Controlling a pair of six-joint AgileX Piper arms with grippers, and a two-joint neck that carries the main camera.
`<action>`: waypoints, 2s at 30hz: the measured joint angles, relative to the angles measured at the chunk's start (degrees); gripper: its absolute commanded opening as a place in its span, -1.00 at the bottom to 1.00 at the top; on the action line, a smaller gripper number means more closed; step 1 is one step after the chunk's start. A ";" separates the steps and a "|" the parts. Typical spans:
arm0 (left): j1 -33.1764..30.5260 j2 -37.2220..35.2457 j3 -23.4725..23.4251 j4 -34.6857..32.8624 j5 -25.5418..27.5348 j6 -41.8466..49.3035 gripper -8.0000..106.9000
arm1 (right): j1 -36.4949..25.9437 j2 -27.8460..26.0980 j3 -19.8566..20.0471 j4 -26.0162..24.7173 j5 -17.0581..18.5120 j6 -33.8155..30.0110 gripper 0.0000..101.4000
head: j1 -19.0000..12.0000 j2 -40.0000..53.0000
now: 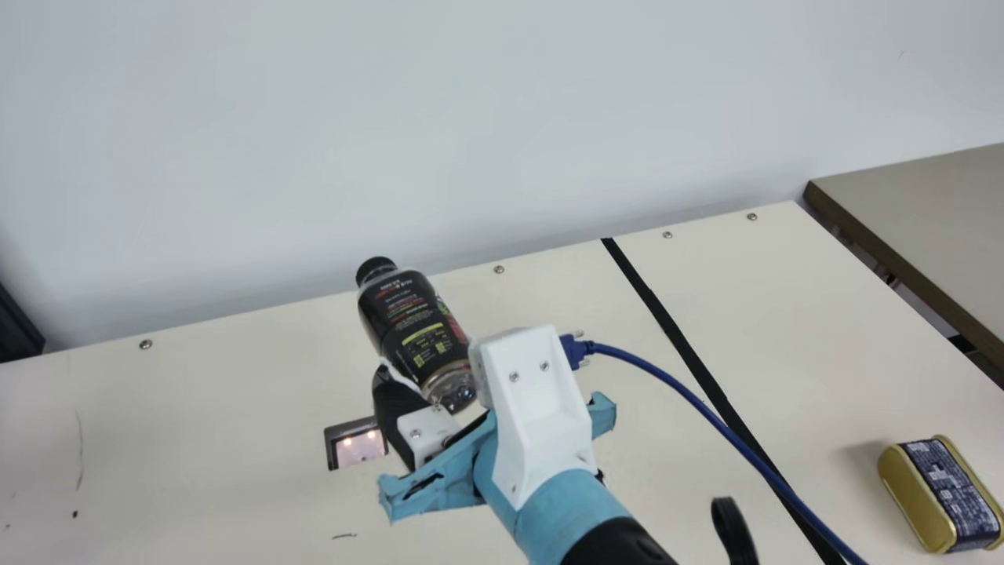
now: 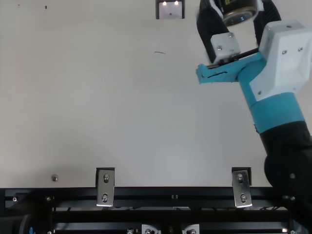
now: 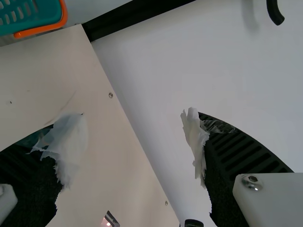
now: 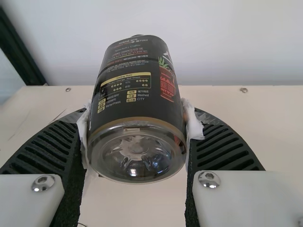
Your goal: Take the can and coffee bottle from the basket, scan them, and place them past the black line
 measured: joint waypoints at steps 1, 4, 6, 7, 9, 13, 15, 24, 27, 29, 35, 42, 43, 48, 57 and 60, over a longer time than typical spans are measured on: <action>0.00 0.00 0.00 0.00 0.00 0.00 0.71 | 0.00 0.62 -0.29 -0.55 0.13 0.56 -1.00 | 0.00 0.00; 0.00 0.00 0.00 0.00 0.00 0.00 0.71 | 0.00 3.45 -1.13 -3.75 0.07 2.94 -1.00 | 0.00 -0.29; 0.00 0.00 0.00 0.00 0.00 0.00 0.71 | 0.06 5.29 -1.69 -5.97 -0.17 4.53 -1.00 | 0.29 0.00; 0.00 0.00 0.00 0.00 0.00 0.00 0.71 | 0.06 6.28 -2.04 -7.18 -0.59 5.41 -1.00 | 0.29 0.00; 0.00 0.00 0.00 0.00 0.00 0.00 0.71 | 0.06 8.22 -2.63 -9.43 -1.28 7.22 -1.00 | 0.00 0.00; 0.00 0.00 0.00 0.00 0.00 0.00 0.71 | -0.07 12.28 -4.15 -13.60 -2.60 10.62 -1.00 | 0.00 0.00; 0.00 0.00 0.00 0.00 0.00 0.00 0.71 | -0.23 13.96 -4.93 -15.04 -3.03 11.98 -1.00 | 0.00 0.00; 0.00 0.00 0.00 0.00 0.00 0.00 0.71 | -1.36 20.36 -9.31 -19.72 -4.33 15.71 -1.00 | 0.29 0.00; 0.00 0.00 0.00 0.00 0.00 0.00 0.71 | -1.81 22.02 -10.53 -20.32 -4.97 16.48 -1.00 | 0.29 0.00; 0.00 0.00 0.00 0.00 0.00 0.00 0.71 | -1.99 23.04 -11.11 -20.64 -5.14 16.68 -1.00 | 0.29 0.00; 0.00 0.00 0.00 0.00 0.00 0.00 0.71 | -2.53 24.92 -12.76 -21.41 -6.22 17.40 -1.00 | 0.00 0.00; 0.00 0.00 0.00 0.00 0.00 0.00 0.71 | -3.10 24.13 -13.21 -19.60 -7.37 14.65 -1.00 | 0.29 0.00; 0.00 0.00 0.00 0.00 0.00 0.00 0.71 | -3.13 23.79 -13.16 -19.25 -7.58 14.10 -1.00 | 0.00 0.00; 0.00 0.00 0.00 0.00 0.00 0.00 0.71 | -4.68 22.27 -11.82 -16.69 -9.18 11.00 -1.00 | 0.00 0.00; 0.00 0.00 0.00 0.00 0.00 0.00 0.71 | -9.36 19.47 -6.85 -13.49 -13.26 8.70 -1.00 | 0.00 0.00; 0.00 0.00 0.00 0.00 0.00 0.00 0.71 | -11.40 18.40 -4.83 -12.50 -14.51 8.63 -1.00 | 0.00 0.00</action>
